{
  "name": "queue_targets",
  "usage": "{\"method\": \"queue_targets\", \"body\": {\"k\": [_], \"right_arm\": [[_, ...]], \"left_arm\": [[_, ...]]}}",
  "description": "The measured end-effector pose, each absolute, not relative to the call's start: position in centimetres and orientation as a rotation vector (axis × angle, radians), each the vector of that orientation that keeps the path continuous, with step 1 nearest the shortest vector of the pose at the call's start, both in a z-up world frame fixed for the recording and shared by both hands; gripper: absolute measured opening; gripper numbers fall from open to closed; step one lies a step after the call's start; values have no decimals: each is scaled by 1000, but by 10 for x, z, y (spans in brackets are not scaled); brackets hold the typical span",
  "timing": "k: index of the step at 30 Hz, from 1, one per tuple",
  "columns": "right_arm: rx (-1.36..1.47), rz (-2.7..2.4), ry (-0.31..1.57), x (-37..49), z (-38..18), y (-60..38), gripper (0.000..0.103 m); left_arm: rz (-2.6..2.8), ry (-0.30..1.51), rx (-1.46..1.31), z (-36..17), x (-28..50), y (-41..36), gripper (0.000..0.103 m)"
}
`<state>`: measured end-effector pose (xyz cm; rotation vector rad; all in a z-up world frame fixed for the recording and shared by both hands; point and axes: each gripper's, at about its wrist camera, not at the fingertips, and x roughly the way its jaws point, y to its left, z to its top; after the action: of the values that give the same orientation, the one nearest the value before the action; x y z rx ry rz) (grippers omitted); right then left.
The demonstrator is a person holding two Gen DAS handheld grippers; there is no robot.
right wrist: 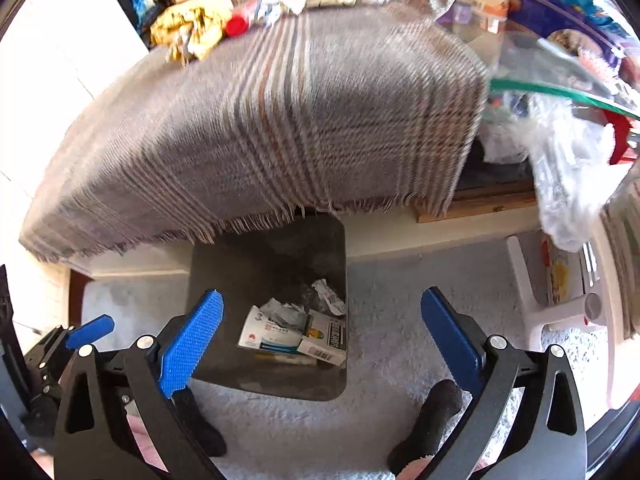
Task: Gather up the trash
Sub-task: 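Grasp yellow crumpled foil with left gripper while right gripper grasps white tissue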
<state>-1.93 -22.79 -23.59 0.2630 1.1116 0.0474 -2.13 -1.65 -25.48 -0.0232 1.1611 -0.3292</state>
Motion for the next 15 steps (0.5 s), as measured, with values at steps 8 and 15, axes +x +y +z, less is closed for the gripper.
{"method": "queue_targets", "body": {"k": [8,15], "right_arm": [[213,25,1025,-30,-190,-245,100],[212,8,981,-7,-160,-259,100]], "left_arm": [[-365,1078,-19,-207,-18,-24,95],[-396,1045,-31,-177,10,-26,95]]}}
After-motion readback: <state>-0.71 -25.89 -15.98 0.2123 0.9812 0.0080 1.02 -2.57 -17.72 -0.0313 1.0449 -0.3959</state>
